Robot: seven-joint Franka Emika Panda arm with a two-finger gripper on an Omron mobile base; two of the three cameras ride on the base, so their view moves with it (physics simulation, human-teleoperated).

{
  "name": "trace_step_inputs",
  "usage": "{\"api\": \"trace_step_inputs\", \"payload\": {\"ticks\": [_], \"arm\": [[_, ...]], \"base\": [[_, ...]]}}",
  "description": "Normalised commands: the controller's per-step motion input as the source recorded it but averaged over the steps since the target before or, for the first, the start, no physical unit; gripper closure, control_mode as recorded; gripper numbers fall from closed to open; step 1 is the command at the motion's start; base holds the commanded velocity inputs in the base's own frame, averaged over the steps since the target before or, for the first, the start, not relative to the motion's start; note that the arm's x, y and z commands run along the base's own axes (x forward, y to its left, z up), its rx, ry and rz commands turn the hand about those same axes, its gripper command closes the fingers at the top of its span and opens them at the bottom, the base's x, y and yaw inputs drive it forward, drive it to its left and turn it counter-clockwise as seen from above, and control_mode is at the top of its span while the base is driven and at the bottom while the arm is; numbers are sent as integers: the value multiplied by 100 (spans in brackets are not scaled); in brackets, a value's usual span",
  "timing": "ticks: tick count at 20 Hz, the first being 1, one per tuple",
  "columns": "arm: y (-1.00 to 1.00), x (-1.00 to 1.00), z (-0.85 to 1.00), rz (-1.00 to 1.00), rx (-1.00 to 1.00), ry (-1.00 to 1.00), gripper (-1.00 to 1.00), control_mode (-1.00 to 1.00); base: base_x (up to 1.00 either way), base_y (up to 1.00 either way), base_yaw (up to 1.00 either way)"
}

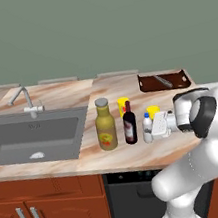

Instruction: Place the drinks on the dining counter in a tight cluster.

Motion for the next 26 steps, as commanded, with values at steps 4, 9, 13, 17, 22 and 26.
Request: {"api": "trace_step_inputs", "payload": {"ticks": [4, 9, 13, 17, 22, 26], "arm": [[-5, 5, -16, 0, 1, -3, 100, -100], [-4, -2, -17, 0, 0, -6, 100, -100], [0, -13, -14, 0, 0, -7, -100, -100], [0, -11, -3, 0, 0, -6, -100, -100], [-1, -10, 0, 0, 0, -2, -100, -100], [-3, -11, 1, 0, 0, 0, -100, -100]], "base": [[0, 0, 0], [0, 0, 0], [0, 0, 0], [0, 0, 0], [0, 0, 0], [0, 0, 0]]}}
